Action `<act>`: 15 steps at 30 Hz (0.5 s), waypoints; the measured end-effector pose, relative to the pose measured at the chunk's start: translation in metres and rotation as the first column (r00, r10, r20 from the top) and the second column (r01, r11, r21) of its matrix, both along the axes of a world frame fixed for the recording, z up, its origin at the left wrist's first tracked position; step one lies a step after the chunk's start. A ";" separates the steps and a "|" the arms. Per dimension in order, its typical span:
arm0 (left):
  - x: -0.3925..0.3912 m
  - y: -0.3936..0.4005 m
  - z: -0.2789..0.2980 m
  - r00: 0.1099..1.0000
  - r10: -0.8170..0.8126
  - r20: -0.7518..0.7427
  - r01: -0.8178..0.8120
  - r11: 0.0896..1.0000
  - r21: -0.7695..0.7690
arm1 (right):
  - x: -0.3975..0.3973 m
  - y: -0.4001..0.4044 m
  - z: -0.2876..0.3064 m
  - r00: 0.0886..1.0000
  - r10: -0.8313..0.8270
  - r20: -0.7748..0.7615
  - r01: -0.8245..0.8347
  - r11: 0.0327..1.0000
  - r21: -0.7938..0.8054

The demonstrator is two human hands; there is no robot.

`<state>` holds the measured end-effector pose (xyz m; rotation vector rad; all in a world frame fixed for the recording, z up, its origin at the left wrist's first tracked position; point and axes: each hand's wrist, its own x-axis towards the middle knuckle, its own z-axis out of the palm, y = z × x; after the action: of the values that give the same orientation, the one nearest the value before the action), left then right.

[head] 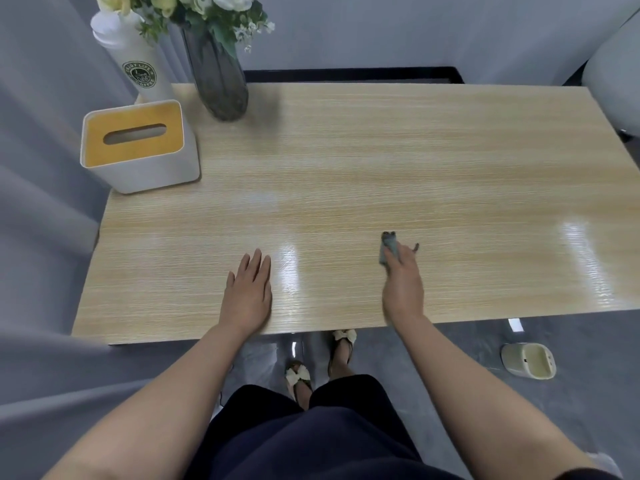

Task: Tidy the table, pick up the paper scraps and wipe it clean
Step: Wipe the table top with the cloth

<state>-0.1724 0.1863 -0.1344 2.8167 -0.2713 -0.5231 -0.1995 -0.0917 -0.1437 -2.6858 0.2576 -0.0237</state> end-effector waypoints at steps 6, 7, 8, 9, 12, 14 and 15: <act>-0.006 0.008 -0.003 1.000 -0.017 0.001 0.017 1.000 0.000 | -0.036 0.117 0.018 0.882 0.450 0.138 -0.462 0.884 0.067; -0.007 0.009 -0.004 1.000 -0.019 0.001 0.019 1.000 -0.011 | -0.044 0.126 0.015 0.880 0.459 0.126 -0.475 0.863 0.172; -0.008 0.011 -0.005 1.000 -0.019 0.003 0.019 1.000 -0.022 | -0.049 0.128 0.011 0.860 0.502 0.093 -0.511 0.849 0.137; -0.009 0.011 -0.005 1.000 -0.018 0.008 0.019 0.999 -0.034 | -0.052 0.126 0.000 0.814 0.562 0.146 -0.579 0.805 0.131; -0.010 0.011 -0.005 1.000 -0.015 0.017 0.015 0.999 -0.044 | -0.052 0.095 -0.011 0.792 0.609 0.046 -0.605 0.774 0.185; -0.010 0.010 -0.004 1.000 -0.008 0.014 0.008 0.999 -0.038 | -0.054 0.067 -0.003 0.874 0.483 0.063 -0.486 0.859 0.162; -0.011 0.010 -0.004 1.000 -0.002 0.013 0.003 0.999 -0.040 | -0.055 0.049 0.000 0.909 0.416 0.022 -0.413 0.896 0.165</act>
<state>-0.1831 0.1964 -0.1383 2.7822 -0.2851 -0.4940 -0.2542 -0.0427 -0.1435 -2.5189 -0.3029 0.1410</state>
